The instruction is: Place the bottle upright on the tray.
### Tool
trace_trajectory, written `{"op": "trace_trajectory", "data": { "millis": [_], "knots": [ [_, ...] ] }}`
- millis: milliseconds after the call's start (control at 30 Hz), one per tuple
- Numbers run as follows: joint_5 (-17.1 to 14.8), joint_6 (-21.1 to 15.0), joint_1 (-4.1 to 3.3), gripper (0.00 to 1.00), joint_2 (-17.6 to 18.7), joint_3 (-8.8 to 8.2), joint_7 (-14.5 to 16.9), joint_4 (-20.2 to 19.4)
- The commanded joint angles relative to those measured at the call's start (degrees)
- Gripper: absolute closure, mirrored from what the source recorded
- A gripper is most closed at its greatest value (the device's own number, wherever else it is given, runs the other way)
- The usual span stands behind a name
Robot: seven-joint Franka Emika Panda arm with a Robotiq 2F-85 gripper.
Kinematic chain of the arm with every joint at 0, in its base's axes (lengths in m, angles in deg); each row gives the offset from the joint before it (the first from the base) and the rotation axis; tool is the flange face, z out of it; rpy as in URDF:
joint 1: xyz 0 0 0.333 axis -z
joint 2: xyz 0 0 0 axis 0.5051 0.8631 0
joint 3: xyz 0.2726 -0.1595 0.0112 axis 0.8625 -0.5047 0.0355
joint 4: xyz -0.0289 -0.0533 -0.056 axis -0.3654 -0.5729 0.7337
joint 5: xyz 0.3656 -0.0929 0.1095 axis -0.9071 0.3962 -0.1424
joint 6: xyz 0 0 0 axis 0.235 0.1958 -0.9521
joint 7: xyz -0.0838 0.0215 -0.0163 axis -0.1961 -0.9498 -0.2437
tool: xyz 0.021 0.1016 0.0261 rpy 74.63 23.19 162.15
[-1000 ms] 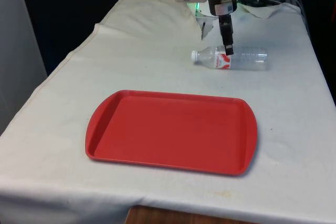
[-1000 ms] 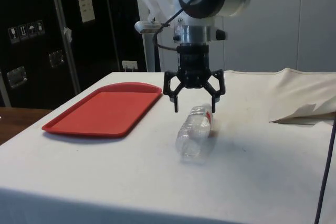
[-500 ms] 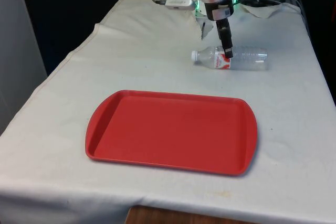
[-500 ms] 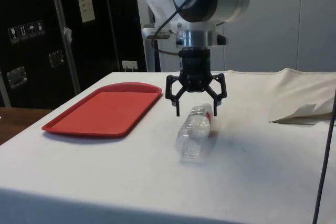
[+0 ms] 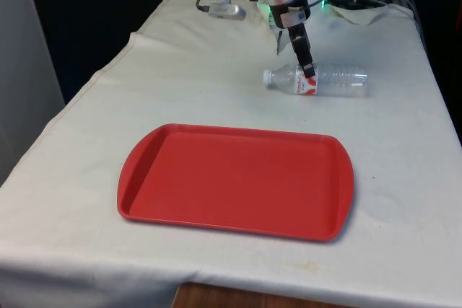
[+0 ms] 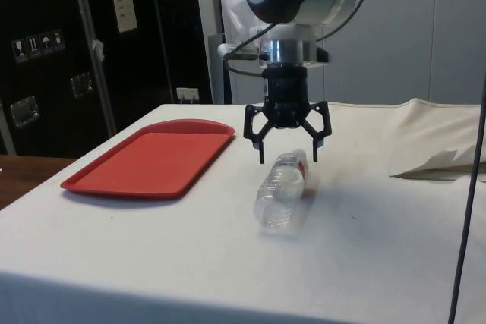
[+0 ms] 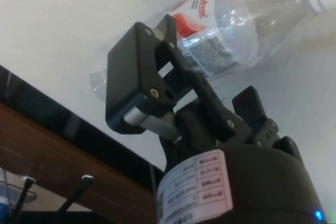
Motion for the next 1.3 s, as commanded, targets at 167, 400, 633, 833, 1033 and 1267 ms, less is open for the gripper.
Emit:
{"op": "trace_trajectory", "data": {
  "millis": [167,400,633,833,1033,1267],
  "knots": [
    [-3.15,3.04,0.57,0.00,0.11,-1.55,4.70,0.86],
    [-4.93,5.44,0.80,0.00,0.69,-3.32,8.25,1.43],
    [-6.25,7.05,0.46,0.00,1.89,-5.10,11.06,2.06],
    [-9.74,8.94,0.97,0.00,4.18,-6.02,15.13,3.84],
    [-10.43,9.85,1.09,0.00,5.67,-6.70,15.24,5.04],
    [-11.23,11.34,1.20,0.00,5.96,-7.62,15.58,5.21]
  ]
}}
